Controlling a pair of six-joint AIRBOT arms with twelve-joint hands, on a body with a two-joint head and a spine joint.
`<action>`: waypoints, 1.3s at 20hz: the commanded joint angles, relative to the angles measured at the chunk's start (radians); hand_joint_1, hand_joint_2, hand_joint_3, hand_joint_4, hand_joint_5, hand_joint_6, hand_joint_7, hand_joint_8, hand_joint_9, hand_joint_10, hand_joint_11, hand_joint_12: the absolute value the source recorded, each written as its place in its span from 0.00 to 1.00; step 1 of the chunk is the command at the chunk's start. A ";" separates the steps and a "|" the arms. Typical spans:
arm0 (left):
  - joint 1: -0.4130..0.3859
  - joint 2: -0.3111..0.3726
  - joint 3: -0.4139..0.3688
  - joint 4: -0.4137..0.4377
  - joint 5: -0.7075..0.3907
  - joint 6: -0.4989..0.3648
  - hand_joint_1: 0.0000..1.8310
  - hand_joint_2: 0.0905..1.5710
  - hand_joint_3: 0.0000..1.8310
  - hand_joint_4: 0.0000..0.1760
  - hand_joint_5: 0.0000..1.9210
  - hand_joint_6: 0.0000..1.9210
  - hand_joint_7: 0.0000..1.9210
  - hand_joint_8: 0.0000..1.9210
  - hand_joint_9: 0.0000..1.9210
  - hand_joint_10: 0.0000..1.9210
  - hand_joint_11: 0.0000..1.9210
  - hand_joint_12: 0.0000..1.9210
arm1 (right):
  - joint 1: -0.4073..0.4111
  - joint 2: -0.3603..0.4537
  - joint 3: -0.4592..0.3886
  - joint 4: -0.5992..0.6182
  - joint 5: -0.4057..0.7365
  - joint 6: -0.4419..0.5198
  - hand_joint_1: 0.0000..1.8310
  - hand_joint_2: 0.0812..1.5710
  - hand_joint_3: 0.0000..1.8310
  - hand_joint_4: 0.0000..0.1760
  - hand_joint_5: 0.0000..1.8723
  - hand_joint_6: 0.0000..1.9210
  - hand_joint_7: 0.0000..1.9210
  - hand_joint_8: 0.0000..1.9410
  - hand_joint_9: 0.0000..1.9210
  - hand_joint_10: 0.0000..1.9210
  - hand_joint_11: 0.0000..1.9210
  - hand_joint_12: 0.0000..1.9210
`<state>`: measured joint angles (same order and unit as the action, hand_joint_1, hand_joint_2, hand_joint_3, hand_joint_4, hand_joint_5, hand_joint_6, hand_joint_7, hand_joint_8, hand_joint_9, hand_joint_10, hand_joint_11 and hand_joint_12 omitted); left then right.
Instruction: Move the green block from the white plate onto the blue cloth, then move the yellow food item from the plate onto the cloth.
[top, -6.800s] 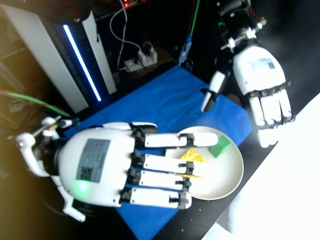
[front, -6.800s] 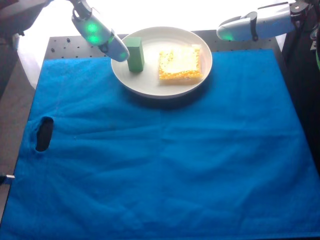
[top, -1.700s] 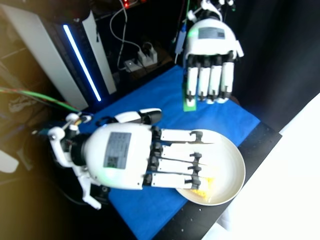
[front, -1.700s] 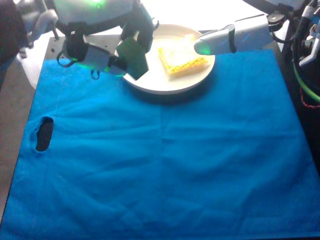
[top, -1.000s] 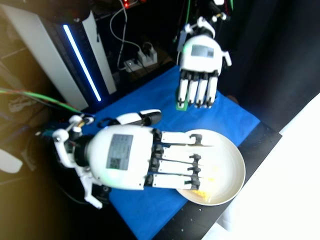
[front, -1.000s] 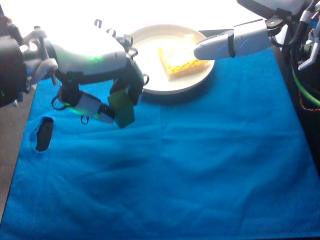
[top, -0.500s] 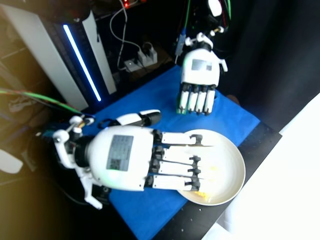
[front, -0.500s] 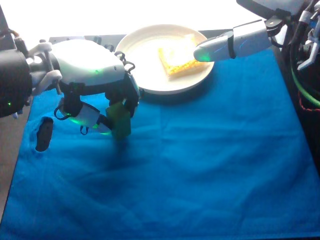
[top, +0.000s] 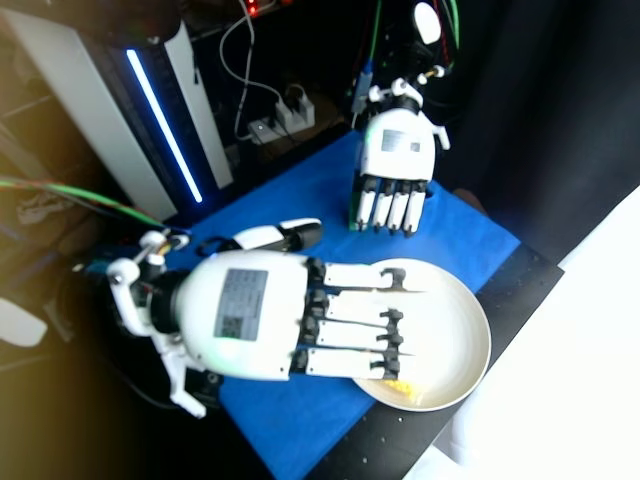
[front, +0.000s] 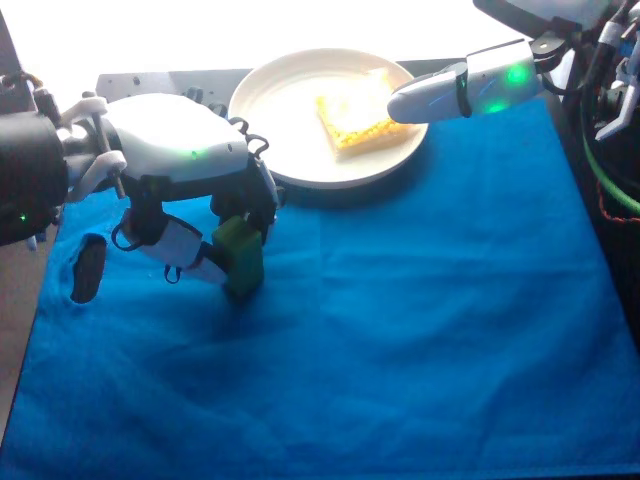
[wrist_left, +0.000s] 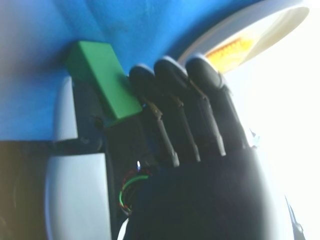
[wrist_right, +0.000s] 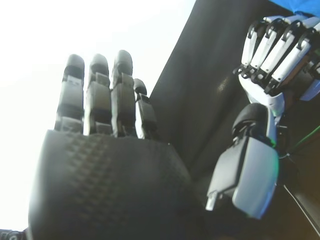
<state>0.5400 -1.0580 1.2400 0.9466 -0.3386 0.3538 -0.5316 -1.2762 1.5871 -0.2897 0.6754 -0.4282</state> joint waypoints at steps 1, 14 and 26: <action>-0.009 -0.003 0.005 -0.023 -0.064 0.002 0.57 0.67 0.00 0.94 0.53 0.47 0.43 0.43 0.35 0.56 0.15 0.78 | 0.005 -0.001 0.002 0.032 0.115 0.002 0.21 0.46 0.00 0.35 0.04 0.00 0.19 0.00 0.12 0.01 0.00 0.23; -0.021 0.017 0.046 -0.041 -0.157 -0.128 0.45 0.49 0.00 0.35 0.33 0.02 0.32 0.00 0.19 0.39 0.01 0.81 | 0.005 -0.002 0.002 0.015 0.114 0.002 0.21 0.46 0.00 0.43 0.04 0.00 0.15 0.00 0.13 0.00 0.00 0.50; -0.164 0.108 0.028 -0.227 -0.260 0.017 0.24 0.48 0.00 0.51 0.01 0.00 0.06 0.00 0.09 0.00 0.06 0.13 | 0.044 -0.031 0.085 -0.058 0.053 0.002 0.21 0.49 0.00 0.49 0.02 0.00 0.09 0.00 0.10 0.00 0.00 0.44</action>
<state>0.3893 -0.9546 1.2652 0.7612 -0.5346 0.3721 -0.5011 -1.3048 1.6806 -0.3820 0.6304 -0.4282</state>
